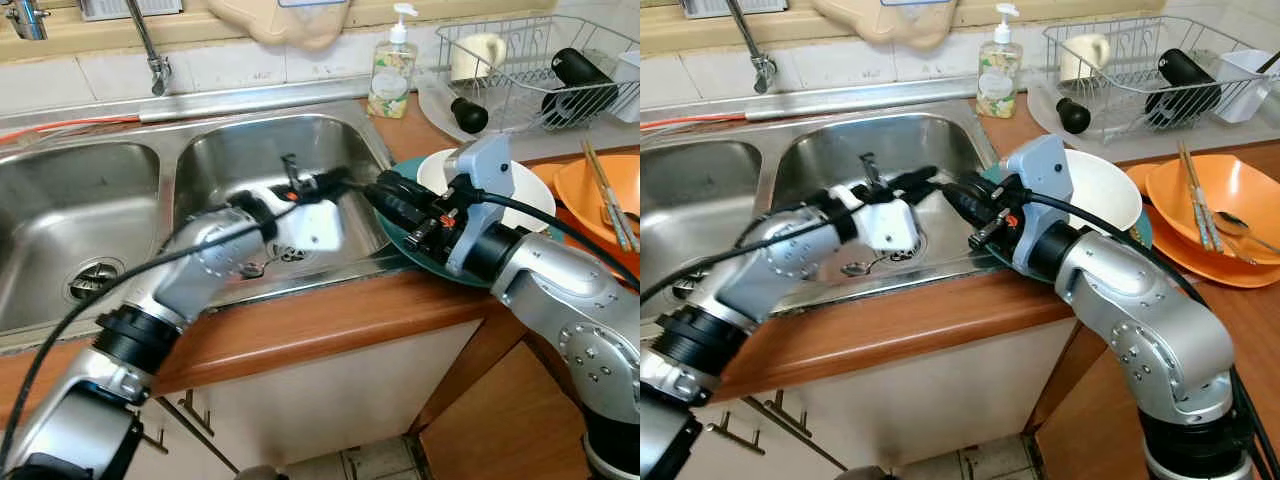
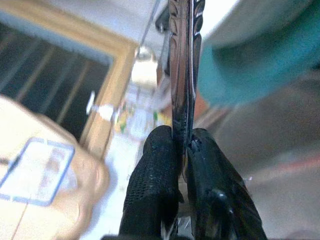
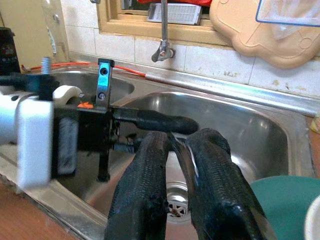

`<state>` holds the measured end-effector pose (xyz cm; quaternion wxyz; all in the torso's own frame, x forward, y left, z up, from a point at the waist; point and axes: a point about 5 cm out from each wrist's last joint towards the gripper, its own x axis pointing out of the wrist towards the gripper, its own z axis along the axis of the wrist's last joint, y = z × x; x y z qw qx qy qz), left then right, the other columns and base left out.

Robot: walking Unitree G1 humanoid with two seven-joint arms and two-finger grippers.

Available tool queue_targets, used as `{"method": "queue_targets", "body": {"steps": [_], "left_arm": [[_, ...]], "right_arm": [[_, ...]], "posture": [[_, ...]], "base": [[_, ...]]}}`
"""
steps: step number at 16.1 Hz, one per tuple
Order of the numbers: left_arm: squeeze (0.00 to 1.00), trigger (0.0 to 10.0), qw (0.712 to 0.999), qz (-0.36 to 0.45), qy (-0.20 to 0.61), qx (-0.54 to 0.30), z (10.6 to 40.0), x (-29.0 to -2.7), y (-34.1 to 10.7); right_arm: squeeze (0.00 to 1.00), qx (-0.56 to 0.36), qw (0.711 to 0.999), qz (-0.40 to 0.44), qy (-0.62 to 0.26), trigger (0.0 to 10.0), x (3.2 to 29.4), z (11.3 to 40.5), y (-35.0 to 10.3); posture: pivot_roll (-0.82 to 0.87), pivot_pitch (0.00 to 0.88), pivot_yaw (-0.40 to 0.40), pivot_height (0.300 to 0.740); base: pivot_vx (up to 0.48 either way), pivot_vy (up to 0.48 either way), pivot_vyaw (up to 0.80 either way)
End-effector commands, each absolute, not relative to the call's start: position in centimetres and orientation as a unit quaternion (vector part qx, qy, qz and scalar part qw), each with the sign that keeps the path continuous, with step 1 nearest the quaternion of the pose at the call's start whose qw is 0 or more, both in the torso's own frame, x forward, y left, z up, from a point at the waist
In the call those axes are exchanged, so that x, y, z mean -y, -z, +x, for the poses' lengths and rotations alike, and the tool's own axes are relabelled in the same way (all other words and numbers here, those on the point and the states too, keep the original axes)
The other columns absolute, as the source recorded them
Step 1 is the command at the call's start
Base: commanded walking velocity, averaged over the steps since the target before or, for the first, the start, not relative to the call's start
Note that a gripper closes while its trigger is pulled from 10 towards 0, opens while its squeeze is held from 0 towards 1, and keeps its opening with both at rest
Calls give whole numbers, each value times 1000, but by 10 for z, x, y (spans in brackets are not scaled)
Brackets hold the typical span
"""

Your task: Kitchen organization

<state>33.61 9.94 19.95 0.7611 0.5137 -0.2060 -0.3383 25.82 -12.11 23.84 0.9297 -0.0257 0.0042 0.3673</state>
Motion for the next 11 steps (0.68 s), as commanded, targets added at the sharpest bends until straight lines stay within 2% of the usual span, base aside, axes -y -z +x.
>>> {"method": "queue_targets", "body": {"steps": [1,4,5,6,7,8,9,11], "left_arm": [[0,0,774,528,307,167,348,-118,-199],[0,0,782,540,291,107,360,-132,-189],[0,980,783,547,286,73,366,-139,-183],[0,2118,783,552,283,38,371,-144,-176],[0,4667,785,551,283,0,375,-148,-169],[0,10000,783,552,285,-44,378,-152,-161],[0,10000,776,553,293,-80,379,-155,-154],[0,10000,786,530,285,-138,382,-162,-144]], "right_arm": [[0,0,930,-40,-365,10000,126,255,-240],[0,-26,925,-79,-371,10000,128,250,-230],[0,-35,920,-83,-383,10000,124,247,-227],[0,-41,915,-87,-393,10000,121,245,-225],[0,-45,911,-91,-399,10000,119,244,-223],[0,-49,908,-95,-404,10000,117,243,-221],[0,-51,906,-97,-408,10000,115,243,-219],[0,-55,902,-103,-415,10000,111,241,-217]], "posture": [[-47,0,69,740],[-53,0,72,740],[-55,0,72,740],[-56,0,72,740],[-57,0,71,740],[-57,0,71,740],[-58,0,69,740],[-62,0,68,740]], "base": [[0,0,0],[0,0,0],[0,0,0],[0,0,0],[0,0,0],[0,0,0],[0,0,0],[0,0,0]]}}
